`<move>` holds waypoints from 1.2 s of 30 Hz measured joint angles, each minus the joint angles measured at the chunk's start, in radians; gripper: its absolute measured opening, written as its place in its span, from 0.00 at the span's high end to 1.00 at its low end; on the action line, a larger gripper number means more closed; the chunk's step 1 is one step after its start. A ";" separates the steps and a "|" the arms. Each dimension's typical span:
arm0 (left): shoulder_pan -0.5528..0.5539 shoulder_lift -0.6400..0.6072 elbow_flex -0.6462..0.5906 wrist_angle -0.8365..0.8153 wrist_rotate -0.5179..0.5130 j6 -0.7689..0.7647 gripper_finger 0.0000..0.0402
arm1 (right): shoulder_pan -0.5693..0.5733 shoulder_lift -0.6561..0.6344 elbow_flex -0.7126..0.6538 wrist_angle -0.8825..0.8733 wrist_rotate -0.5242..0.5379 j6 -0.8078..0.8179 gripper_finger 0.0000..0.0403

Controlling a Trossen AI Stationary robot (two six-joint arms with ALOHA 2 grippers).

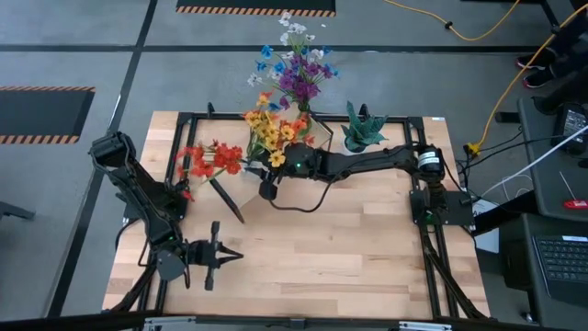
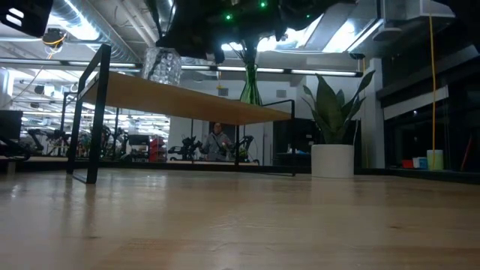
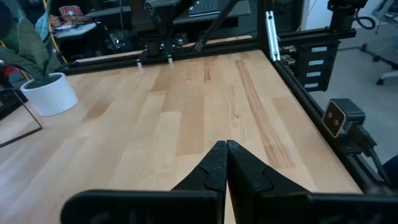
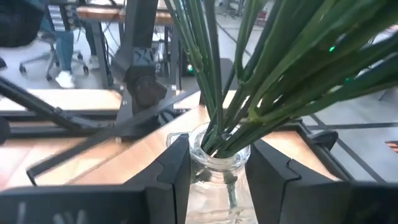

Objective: Pick and place flowers into a vace then onto a shelf
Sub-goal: Put the transparent vase with flowers on the shelf

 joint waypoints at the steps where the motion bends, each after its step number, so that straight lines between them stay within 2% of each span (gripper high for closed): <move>1: 0.001 0.000 0.000 0.000 0.000 0.000 0.99 | 0.000 0.002 0.000 -0.007 0.000 -0.003 0.71; 11: 0.007 0.000 0.000 0.000 0.020 0.000 0.99 | 0.000 0.010 0.000 0.002 0.000 -0.025 0.70; 20: 0.007 0.000 0.000 0.000 0.022 0.000 0.99 | 0.000 0.010 -0.001 -0.012 0.000 -0.029 0.61; 36: 0.007 0.000 0.000 0.000 0.022 0.000 0.99 | 0.000 0.009 -0.001 -0.020 -0.034 -0.056 0.60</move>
